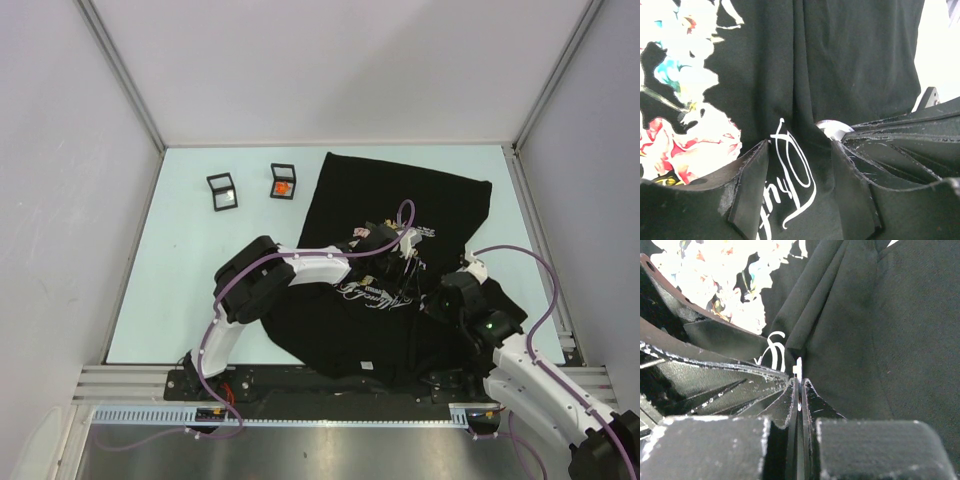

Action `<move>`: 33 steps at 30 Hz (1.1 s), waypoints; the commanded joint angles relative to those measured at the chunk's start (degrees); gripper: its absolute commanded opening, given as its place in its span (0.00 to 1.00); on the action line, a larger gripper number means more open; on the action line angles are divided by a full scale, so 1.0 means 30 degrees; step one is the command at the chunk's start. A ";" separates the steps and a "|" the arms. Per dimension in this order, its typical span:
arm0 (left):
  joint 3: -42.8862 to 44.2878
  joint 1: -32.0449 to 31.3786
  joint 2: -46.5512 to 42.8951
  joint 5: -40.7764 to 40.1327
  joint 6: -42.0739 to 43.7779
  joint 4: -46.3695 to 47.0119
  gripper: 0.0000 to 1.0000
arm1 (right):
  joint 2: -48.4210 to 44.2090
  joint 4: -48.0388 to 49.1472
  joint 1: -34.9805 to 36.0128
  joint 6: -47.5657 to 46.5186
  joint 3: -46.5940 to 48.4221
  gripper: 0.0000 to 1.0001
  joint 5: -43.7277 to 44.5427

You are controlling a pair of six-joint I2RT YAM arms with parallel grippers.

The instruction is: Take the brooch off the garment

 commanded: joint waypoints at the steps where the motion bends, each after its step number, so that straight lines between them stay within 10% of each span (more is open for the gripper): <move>1: -0.0038 0.0087 -0.0131 0.0551 -0.0184 0.0659 0.58 | -0.0356 0.0307 0.0076 0.0442 0.0019 0.00 0.1081; 33: 0.0372 0.0087 0.1158 0.0989 -0.0506 0.1128 0.64 | -0.1177 0.2299 0.0076 0.0882 -0.0890 0.00 -0.0119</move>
